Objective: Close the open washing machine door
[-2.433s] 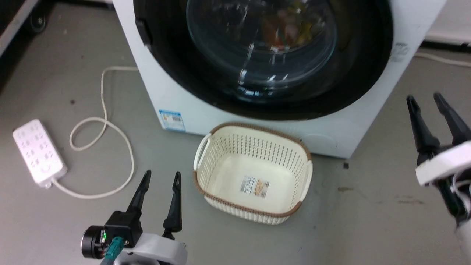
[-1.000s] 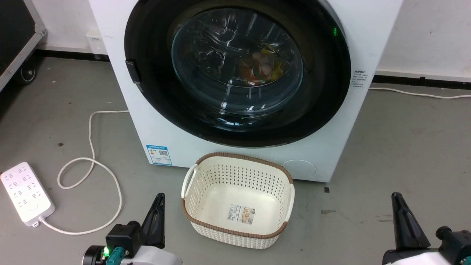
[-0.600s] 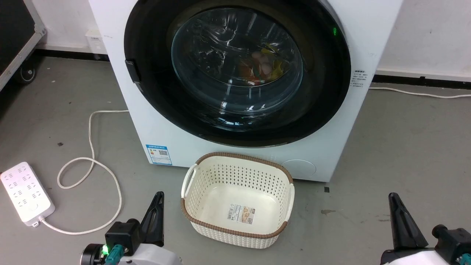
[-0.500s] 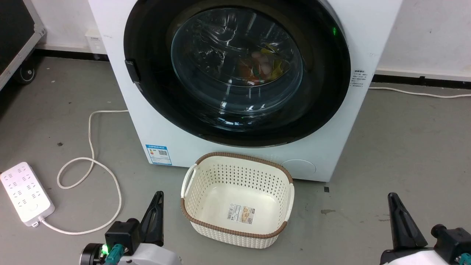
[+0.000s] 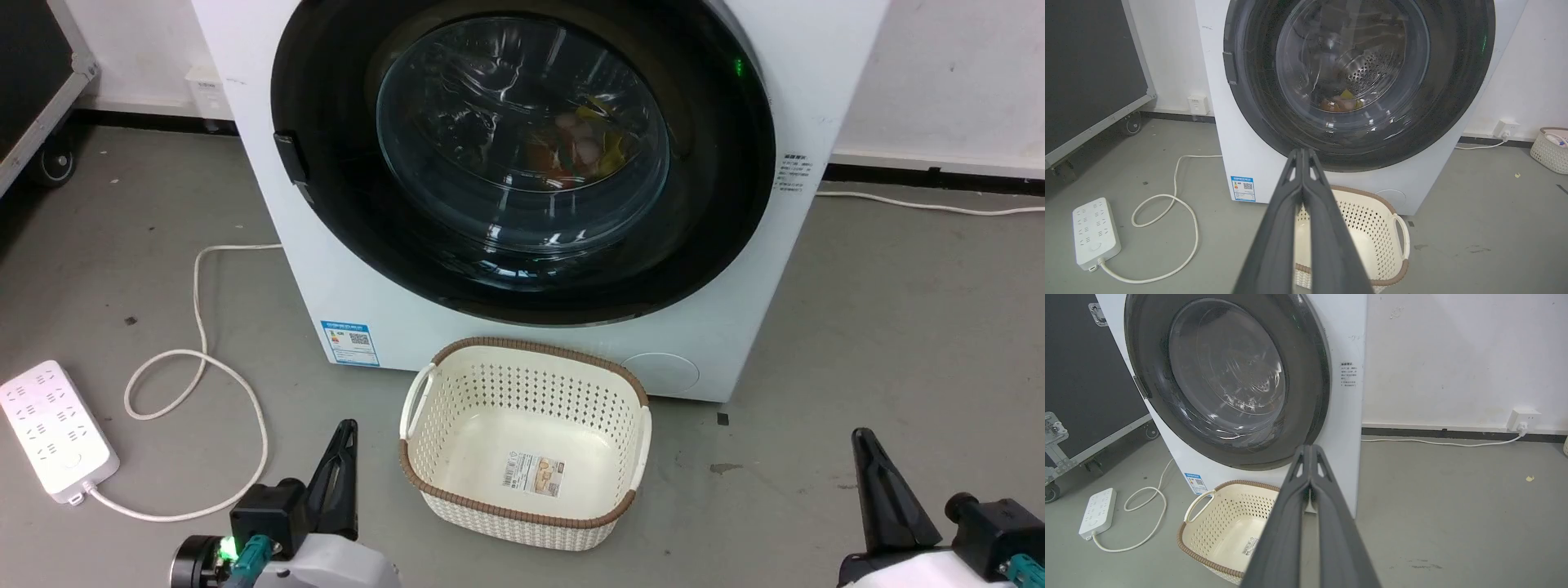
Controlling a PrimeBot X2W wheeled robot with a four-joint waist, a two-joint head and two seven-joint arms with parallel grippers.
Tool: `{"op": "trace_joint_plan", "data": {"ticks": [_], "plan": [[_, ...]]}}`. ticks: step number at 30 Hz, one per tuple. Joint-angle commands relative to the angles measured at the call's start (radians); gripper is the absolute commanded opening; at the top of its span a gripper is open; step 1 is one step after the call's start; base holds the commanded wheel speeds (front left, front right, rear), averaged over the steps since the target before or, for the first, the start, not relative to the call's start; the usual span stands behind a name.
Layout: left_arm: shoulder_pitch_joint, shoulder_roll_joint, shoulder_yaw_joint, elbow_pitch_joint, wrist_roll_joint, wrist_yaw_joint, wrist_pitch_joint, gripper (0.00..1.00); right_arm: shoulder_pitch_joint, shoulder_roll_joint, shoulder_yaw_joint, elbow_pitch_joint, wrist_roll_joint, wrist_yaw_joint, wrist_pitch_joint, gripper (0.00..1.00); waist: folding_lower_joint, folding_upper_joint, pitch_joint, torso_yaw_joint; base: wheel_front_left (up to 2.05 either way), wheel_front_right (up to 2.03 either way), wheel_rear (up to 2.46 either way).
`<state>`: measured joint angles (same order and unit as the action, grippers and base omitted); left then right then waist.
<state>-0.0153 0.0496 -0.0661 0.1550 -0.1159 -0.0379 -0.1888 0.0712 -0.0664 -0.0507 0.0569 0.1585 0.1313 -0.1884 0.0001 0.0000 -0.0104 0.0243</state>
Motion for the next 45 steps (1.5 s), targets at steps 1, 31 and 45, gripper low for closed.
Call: {"op": "trace_joint_plan", "data": {"ticks": [1,31,45], "plan": [[0.004,0.0,0.005,-0.008,0.006,0.003,0.006,0.0,-0.016,0.004,0.003,-0.008,-0.008,0.0,0.005,0.0,-0.0001,0.0,0.0,0.0,0.0,0.0,0.0],[0.008,0.0,0.026,-0.059,0.044,0.015,0.069,0.0,-0.035,0.008,0.02,-0.025,-0.06,0.0,0.068,0.0,-0.0001,0.0,0.004,-0.009,0.0,0.0,0.0],[0.01,0.0,0.036,-0.082,0.061,0.021,0.098,0.0,-0.044,0.01,0.027,-0.032,-0.084,0.0,0.097,0.0,-0.0001,0.0,0.005,-0.012,0.0,0.0,0.0]]}}
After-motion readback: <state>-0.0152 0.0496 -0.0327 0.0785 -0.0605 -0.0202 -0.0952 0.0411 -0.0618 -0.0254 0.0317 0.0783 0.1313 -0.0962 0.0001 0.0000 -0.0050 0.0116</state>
